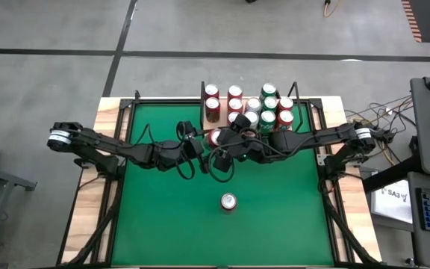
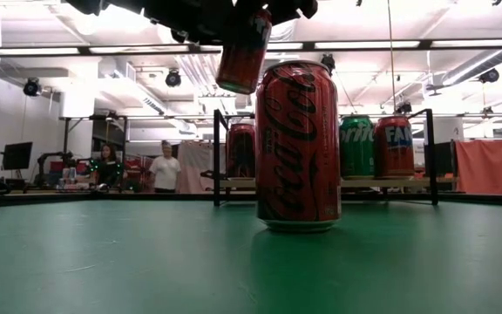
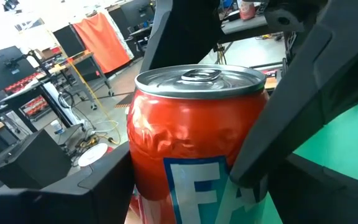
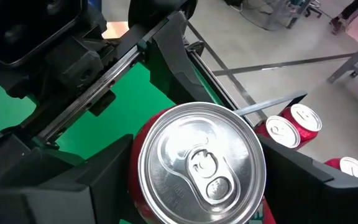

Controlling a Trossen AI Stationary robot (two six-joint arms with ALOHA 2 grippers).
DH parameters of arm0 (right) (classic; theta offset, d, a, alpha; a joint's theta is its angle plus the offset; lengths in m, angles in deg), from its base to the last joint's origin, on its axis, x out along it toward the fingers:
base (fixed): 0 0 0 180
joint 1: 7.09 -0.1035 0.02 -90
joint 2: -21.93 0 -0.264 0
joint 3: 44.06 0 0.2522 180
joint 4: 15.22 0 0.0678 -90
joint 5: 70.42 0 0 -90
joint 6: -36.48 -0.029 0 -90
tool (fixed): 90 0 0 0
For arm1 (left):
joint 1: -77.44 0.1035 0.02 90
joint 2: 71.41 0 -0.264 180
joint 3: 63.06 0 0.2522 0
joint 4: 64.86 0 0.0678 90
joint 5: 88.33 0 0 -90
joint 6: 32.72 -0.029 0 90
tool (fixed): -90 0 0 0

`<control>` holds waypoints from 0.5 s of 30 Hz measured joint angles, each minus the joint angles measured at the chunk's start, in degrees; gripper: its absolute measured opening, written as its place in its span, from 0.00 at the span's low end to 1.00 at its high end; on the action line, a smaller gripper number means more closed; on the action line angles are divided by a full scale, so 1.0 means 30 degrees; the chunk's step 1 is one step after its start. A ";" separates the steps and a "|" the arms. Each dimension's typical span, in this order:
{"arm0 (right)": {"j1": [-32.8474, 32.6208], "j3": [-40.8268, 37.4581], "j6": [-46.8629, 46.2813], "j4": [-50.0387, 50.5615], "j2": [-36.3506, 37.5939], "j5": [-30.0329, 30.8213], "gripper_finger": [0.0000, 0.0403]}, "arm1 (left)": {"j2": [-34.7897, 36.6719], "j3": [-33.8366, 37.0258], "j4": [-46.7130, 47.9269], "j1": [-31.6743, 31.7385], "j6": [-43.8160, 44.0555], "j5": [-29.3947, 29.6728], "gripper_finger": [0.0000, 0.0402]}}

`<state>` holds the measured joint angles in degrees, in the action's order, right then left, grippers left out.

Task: Place canned beverage on shelf
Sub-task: Put the red soda can on the shelf aligned with the other red soda can

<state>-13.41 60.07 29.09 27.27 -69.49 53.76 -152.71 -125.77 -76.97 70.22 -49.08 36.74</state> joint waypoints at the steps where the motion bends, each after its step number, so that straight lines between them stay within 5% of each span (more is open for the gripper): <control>1: 0.0000 0.0000 0.0007 -0.0006 0.0000 -0.0045 0.69 | 0.0000 0.0000 0.0017 -0.0007 0.0133 0.0064 0.72; 10: 0.0114 0.0018 0.0321 0.0250 0.0017 -0.0259 0.69 | 0.0119 -0.0124 0.0107 -0.0051 0.0838 -0.0183 0.89; 15: 0.0902 0.1496 0.0362 0.3283 0.0198 -0.0181 0.69 | 0.0902 -0.0124 0.0640 -0.0080 0.0243 -0.0202 0.97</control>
<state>-10.71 64.56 30.17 37.12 -68.90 53.21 -150.00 -126.14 -75.05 69.98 -48.36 36.13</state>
